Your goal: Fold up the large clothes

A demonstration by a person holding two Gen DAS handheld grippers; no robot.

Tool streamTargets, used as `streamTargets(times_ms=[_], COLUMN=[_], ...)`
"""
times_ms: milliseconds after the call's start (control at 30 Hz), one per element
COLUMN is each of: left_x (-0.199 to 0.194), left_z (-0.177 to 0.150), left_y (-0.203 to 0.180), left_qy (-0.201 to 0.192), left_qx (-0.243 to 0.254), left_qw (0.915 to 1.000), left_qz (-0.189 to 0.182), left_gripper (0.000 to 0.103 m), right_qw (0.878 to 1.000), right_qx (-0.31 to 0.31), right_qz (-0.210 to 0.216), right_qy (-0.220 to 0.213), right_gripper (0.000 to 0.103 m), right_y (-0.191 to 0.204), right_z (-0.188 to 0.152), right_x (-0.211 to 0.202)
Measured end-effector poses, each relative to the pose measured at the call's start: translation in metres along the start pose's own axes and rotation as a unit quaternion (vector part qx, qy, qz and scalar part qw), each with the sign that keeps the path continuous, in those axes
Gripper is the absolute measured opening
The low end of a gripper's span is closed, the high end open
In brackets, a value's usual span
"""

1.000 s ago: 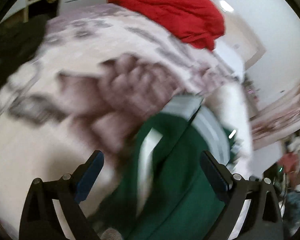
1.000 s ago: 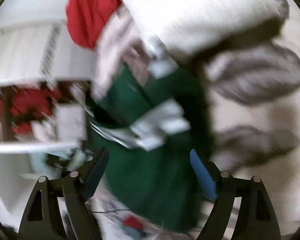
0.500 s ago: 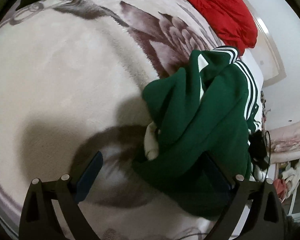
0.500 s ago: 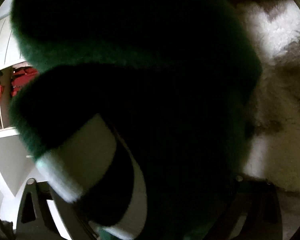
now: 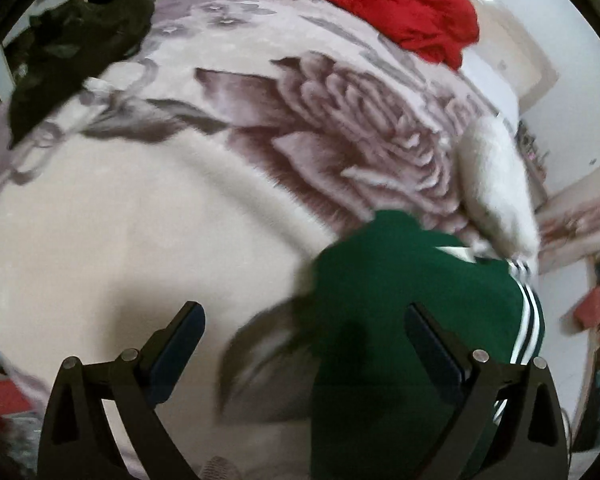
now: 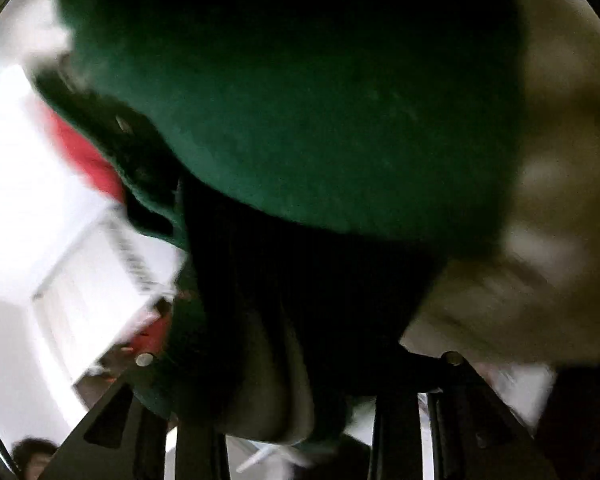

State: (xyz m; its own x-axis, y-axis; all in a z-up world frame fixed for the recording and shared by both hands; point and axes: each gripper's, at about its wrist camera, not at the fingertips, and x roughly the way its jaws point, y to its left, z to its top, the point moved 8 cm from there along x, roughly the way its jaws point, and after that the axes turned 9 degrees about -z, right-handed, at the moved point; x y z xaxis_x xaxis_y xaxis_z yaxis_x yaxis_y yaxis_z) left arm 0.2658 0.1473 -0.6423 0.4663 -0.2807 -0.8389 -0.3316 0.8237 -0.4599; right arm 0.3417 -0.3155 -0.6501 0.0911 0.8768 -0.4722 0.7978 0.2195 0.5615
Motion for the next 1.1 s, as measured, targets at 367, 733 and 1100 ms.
streamTargets(times_ms=[367,733,1100], left_x=[0.018,0.017,0.036], left_z=[-0.066,-0.069,-0.072], left_y=[-0.008,-0.03,-0.045], left_qy=[0.035,0.025,0.046], left_qx=[0.011,0.039,0.03], left_qw=[0.9974,0.9971,0.9985], left_qz=[0.062,0.06,-0.007], left_gripper=[0.103,0.103,0.103], right_qw=[0.954,0.908,0.834], right_qx=[-0.228,-0.352,-0.434], right_qz=[-0.189,-0.227,-0.314], right_qy=[-0.051,0.018,-0.135], right_gripper=[0.073,0.006,0.003], right_y=[0.097,0.234,0.32], right_z=[0.042,0.066,0.1], right_x=[-0.096,0.02,0.01])
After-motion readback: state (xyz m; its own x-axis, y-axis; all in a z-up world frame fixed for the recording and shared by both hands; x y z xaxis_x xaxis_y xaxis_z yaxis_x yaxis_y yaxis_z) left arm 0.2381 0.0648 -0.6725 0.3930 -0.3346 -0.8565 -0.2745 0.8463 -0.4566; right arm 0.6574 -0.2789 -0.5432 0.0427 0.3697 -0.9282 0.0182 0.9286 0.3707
